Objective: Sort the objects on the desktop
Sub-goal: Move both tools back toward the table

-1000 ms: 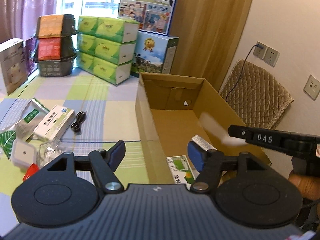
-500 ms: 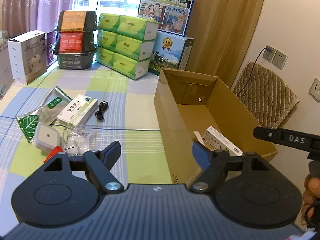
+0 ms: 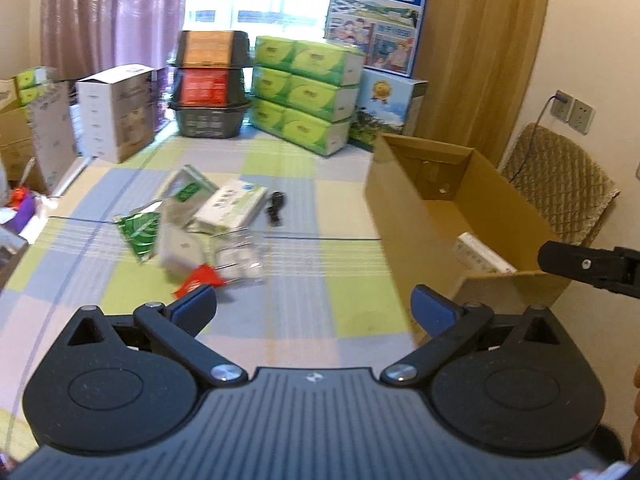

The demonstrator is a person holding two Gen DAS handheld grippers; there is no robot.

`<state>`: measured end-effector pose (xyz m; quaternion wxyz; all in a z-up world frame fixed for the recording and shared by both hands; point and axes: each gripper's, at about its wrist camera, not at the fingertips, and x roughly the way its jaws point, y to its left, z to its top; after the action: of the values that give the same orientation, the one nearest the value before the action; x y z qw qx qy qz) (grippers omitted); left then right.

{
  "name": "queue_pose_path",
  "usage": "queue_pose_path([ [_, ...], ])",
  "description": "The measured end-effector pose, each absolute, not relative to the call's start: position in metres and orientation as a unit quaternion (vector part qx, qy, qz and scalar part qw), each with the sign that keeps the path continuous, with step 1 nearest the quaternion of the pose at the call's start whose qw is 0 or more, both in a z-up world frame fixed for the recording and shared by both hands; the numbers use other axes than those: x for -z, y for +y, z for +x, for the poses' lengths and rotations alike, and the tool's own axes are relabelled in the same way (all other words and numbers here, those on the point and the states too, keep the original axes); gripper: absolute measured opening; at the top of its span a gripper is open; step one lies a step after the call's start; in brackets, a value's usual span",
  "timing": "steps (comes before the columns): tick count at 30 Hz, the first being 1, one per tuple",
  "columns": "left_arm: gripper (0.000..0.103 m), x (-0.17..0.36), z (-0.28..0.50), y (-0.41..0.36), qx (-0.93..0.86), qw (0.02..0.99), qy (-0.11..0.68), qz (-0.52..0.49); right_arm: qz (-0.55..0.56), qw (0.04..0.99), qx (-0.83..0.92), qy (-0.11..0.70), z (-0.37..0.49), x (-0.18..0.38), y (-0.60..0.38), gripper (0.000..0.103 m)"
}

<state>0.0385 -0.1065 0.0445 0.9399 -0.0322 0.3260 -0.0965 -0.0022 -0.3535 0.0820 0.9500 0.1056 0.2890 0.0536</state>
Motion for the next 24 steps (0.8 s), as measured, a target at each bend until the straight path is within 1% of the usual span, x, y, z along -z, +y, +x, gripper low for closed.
queue_pose_path([
  [12, 0.102, -0.035, 0.016, -0.028, 0.040, 0.942, 0.333, -0.030, 0.079, 0.938, -0.115, 0.317, -0.011, -0.058, -0.293, 0.101],
  [24, 0.101, -0.019, 0.041, 0.001, 0.078, 0.936, 0.342, 0.019, 0.044, 0.933, -0.145, 0.325, 0.012, -0.048, -0.254, 0.101],
])
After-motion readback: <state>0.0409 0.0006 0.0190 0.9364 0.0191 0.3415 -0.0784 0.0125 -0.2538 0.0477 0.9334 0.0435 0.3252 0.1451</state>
